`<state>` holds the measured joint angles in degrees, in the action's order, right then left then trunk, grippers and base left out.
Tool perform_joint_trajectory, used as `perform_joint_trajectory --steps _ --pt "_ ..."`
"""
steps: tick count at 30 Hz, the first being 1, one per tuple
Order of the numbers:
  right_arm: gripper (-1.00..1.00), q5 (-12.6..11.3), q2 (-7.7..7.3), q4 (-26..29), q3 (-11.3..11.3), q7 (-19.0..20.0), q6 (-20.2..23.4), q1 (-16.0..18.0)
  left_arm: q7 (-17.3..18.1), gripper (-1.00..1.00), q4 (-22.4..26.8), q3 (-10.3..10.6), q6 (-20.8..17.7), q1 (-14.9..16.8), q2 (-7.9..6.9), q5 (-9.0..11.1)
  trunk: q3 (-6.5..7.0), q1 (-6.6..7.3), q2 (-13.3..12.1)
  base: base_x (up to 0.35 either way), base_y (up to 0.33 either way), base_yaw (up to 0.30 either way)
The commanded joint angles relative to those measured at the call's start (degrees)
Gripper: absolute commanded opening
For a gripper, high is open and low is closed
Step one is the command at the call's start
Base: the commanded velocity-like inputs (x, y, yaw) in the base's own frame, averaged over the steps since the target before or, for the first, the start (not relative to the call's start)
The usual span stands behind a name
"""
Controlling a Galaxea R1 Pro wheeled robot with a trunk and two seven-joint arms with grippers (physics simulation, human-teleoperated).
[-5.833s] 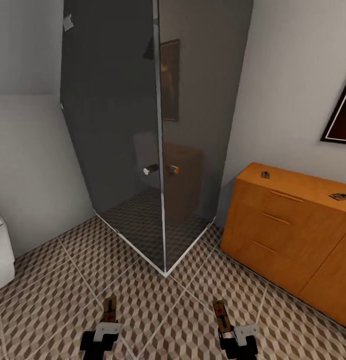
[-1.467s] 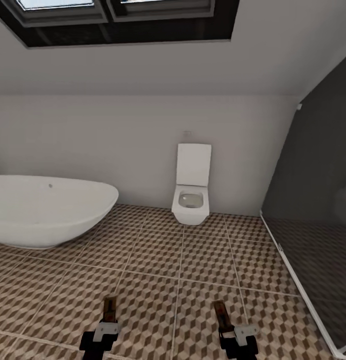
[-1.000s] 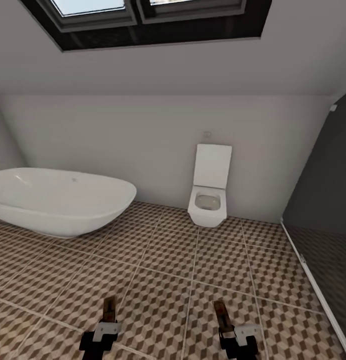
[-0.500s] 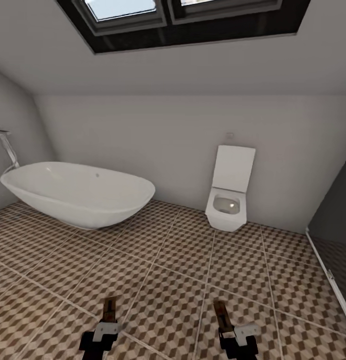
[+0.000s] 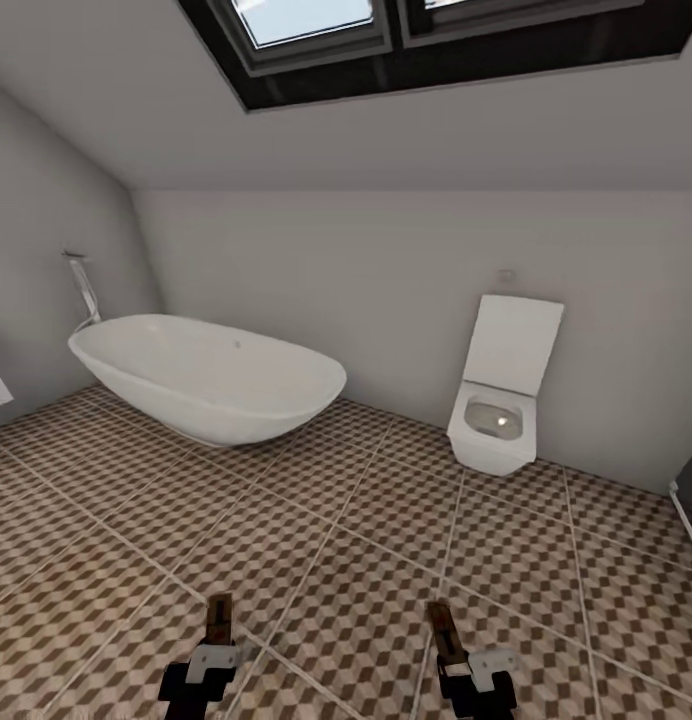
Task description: Take the four mousetraps from the cabinet in the bathroom and place them on the bathroom floor. Make sure all four end up on the same floor surface, and ensure that at least two of them are either under or directly next to the same bathroom sink.
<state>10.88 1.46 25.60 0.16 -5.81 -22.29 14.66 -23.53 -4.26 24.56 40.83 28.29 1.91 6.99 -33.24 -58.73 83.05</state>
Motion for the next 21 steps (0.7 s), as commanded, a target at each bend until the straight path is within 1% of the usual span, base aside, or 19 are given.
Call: perform_joint_trajectory --steps 1,6,10,13,21 --pt "-1.0 0.4 -0.01 0.0 0.0 -0.3 -0.1 0.0 -0.1 -1.0 -0.2 0.5 0.3 0.1 0.07 0.5 -0.05 0.0 0.0 0.0 0.0 0.255" --pt "-1.0 0.5 0.02 0.0 0.0 -0.3 -0.1 0.0 -0.1 -1.0 -0.2 0.5 0.1 0.1 0.07 0.5 -0.05 0.0 0.0 0.0 0.0 0.255" --pt "-1.0 0.4 0.03 0.0 0.0 -0.3 -0.1 0.0 -0.1 -1.0 -0.2 0.5 -1.8 0.1 0.09 0.5 -0.05 0.0 0.0 0.0 0.0 0.256" --pt "-1.0 0.4 0.0 0.0 0.0 -0.3 -0.1 0.0 0.0 -1.0 -0.2 0.5 -2.4 0.1 0.09 0.5 -0.05 0.0 0.0 0.0 0.0 0.255" --pt "-1.0 0.4 0.0 0.0 0.0 -0.3 -0.1 0.0 0.0 -1.0 -0.2 0.5 -2.8 0.1 0.08 0.5 -0.05 0.0 0.0 0.0 0.0 0.255"
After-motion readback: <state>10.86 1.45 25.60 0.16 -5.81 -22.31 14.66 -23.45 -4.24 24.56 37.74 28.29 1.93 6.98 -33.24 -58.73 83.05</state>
